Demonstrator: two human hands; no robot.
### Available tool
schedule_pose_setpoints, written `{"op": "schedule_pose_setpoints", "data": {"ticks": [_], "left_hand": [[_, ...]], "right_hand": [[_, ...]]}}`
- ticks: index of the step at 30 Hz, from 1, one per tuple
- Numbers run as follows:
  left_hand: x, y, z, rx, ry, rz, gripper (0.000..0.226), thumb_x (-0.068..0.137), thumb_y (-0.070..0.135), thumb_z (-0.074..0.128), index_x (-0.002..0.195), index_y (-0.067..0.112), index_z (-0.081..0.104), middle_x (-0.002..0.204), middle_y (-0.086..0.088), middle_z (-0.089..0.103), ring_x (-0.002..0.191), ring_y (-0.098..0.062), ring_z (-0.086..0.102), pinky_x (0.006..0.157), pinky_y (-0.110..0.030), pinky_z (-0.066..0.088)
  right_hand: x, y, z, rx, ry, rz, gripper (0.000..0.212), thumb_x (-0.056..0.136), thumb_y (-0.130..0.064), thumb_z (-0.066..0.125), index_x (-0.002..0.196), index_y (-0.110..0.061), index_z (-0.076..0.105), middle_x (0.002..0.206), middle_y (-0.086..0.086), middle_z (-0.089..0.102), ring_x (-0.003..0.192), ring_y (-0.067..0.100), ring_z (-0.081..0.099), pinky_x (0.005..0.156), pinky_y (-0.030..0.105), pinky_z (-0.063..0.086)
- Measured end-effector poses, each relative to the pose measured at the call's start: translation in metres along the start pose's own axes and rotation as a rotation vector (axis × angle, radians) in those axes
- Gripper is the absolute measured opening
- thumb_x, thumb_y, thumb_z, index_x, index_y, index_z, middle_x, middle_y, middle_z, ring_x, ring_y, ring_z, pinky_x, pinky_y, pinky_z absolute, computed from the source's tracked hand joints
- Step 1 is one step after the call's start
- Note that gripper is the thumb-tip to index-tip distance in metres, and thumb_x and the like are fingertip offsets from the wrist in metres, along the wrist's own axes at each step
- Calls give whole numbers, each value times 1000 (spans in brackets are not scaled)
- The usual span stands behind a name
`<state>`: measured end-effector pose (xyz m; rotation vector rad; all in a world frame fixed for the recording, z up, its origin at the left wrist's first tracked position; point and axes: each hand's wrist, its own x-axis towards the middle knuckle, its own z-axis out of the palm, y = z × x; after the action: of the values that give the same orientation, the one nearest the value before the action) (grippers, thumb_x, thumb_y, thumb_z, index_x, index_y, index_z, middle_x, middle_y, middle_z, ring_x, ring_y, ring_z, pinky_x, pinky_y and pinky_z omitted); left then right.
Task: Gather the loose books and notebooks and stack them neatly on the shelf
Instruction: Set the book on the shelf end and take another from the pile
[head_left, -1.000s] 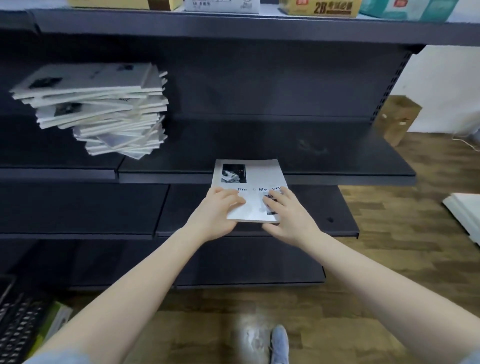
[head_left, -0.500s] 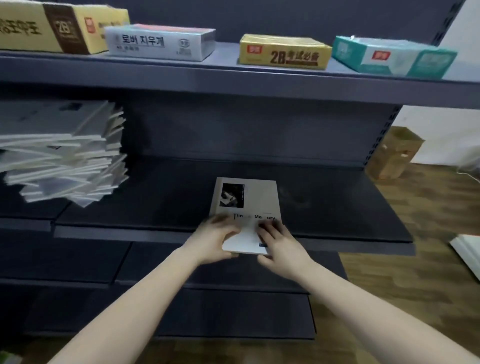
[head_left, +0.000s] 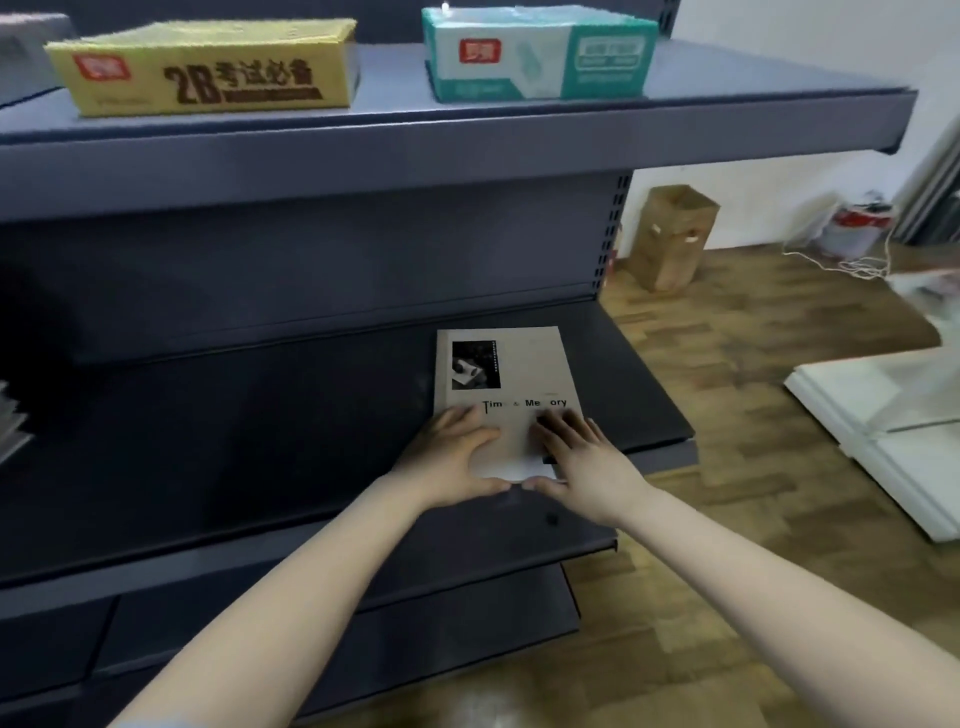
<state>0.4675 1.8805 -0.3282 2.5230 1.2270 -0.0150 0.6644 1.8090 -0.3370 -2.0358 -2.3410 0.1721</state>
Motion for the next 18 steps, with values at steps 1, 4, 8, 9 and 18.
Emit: {"op": "schedule_pose_setpoints", "data": {"ticks": [1,4,8,9,18], "left_hand": [[9,8,1,1,-10,9,76,80,61,59,146,35,30,159,2,3,145,-17,-1,116,-32,6],[34,32,2,-1,-18,23,76,81,60,58,146,33,29,159,0,3,146,-18,-2,117,-32,5],[61,46,5,-8,-24,7,75,83,63,53,147,34,25,159,-2,1,146,-21,-4,118,-35,3],[66,46,4,-4,-26,13,74,84,62,52,147,34,25,159,-3,1,146,-22,-4,118,-36,2],[87,44,23,68,123,19,67,92,52,41,151,31,14,159,-5,-2,145,-23,-8,118,-37,-4]], "right_hand": [[-3,9,1,8,-12,27,101,69,-76,6,148,-15,26,157,3,14,145,26,9,116,38,14],[-7,34,1,51,-8,87,94,75,-73,8,150,-18,20,158,6,10,146,28,5,116,40,12],[0,58,-3,104,-8,144,59,97,-46,38,150,-26,20,159,7,5,146,26,0,117,38,6],[4,62,-3,123,-24,155,58,98,-43,38,150,-27,19,159,8,3,146,27,-1,117,38,5],[32,91,6,352,84,115,46,96,-29,50,141,-25,42,157,10,16,146,28,6,117,35,1]]}}
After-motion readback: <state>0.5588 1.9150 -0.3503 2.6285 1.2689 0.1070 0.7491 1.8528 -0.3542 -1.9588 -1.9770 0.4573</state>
